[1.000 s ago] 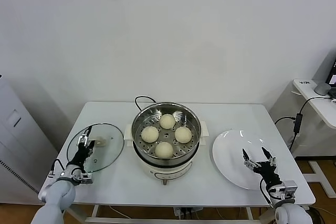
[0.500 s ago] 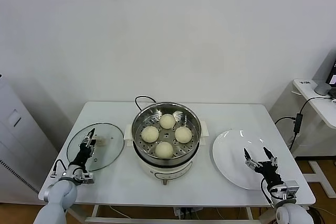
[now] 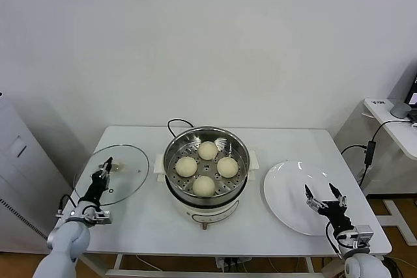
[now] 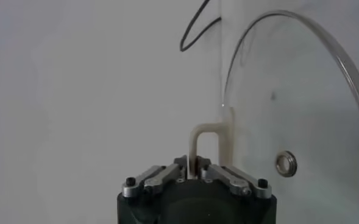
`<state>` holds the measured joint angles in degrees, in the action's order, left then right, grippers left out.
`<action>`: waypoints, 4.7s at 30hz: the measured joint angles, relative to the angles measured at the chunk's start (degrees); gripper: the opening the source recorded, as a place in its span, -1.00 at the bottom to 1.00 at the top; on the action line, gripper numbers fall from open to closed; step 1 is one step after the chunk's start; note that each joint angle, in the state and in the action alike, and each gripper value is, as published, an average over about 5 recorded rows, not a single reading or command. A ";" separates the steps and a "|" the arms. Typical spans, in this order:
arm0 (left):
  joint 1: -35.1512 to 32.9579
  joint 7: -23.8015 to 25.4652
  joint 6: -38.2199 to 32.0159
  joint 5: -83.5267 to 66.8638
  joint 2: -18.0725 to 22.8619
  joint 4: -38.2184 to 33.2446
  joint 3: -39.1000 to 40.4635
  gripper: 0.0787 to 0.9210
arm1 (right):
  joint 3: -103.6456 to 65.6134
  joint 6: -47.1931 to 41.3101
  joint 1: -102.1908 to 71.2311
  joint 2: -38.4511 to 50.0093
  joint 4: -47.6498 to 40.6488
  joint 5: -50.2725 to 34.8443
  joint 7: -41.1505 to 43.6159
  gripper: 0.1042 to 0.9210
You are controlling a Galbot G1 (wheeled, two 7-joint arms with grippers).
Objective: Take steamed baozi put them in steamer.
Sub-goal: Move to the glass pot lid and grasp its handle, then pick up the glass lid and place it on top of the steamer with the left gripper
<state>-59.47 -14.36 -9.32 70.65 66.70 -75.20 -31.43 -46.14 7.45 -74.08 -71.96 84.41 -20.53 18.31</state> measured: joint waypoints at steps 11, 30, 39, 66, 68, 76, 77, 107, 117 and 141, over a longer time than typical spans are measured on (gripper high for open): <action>-0.86 6.32 4.86 -7.97 -5.30 -11.14 1.16 -0.93 | -0.33 -0.15 0.03 0.56 1.06 -0.12 -0.01 0.76; 0.64 20.29 23.81 -11.21 -12.67 -33.69 11.71 -0.93 | -1.54 -0.21 0.15 2.13 1.66 -0.50 0.19 0.76; 2.62 24.78 33.73 -5.41 -11.00 -39.45 21.12 -0.93 | -1.83 -0.30 0.20 2.37 1.67 -0.37 0.20 0.76; 6.52 30.00 45.40 10.76 3.03 -38.04 36.89 -0.93 | -2.70 0.01 -0.20 2.22 0.99 -0.40 0.49 0.76; 6.82 30.00 45.53 11.29 3.77 -37.39 37.61 -0.93 | -2.74 0.01 -0.17 2.21 0.88 -0.41 0.51 0.76; 8.12 29.52 45.75 12.27 6.13 -34.54 40.14 -0.93 | -2.93 0.17 -0.10 2.08 0.38 -0.45 0.73 0.76; 8.30 29.39 45.73 12.32 6.39 -34.16 40.42 -0.93 | -2.98 0.20 -0.12 2.07 0.33 -0.46 0.77 0.76; 9.25 27.74 45.02 12.99 10.13 -28.10 43.98 -0.93 | -3.74 0.46 -0.35 1.52 -0.63 -0.45 1.44 0.76; 9.28 27.29 45.24 12.45 10.50 -27.41 44.03 -0.93 | -3.97 0.53 -0.52 1.48 -0.70 -0.44 1.67 0.76; 6.43 25.77 48.01 1.13 8.04 -33.64 42.86 -0.10 | -4.25 0.82 -1.05 1.04 -0.68 -0.23 2.26 0.76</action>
<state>-53.04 11.40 38.69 71.77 74.74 -108.84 11.43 -50.39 8.27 -75.13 -70.92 83.73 -20.76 20.57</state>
